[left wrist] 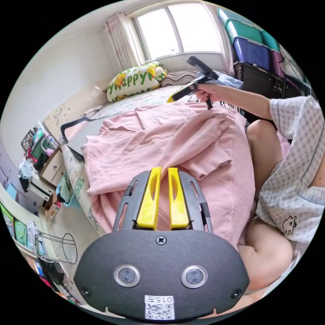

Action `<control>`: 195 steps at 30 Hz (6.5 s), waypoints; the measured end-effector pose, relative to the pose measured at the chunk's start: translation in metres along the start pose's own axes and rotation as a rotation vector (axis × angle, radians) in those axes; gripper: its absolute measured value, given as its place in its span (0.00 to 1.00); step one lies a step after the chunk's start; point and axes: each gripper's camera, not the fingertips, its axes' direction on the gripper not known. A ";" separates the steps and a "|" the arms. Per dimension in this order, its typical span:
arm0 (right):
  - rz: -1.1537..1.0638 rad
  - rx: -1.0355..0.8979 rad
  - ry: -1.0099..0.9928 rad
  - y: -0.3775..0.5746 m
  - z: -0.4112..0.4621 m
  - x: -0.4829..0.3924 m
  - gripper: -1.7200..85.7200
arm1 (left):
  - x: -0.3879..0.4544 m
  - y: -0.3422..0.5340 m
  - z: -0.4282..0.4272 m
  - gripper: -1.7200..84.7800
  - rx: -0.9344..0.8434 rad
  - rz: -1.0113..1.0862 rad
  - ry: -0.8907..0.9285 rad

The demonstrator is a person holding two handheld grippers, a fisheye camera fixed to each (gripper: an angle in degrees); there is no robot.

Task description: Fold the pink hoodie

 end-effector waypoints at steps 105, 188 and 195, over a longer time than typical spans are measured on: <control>-0.456 0.235 0.654 0.148 -0.133 -0.152 0.05 | -0.103 0.214 -0.069 0.15 0.848 -0.298 -0.119; -0.352 -0.230 0.159 0.235 -0.140 -0.058 0.01 | 0.086 0.095 0.236 0.06 -0.113 0.029 0.126; -0.469 -0.201 0.026 0.239 -0.163 -0.065 0.01 | 0.064 0.100 0.223 0.03 -0.051 -0.002 0.122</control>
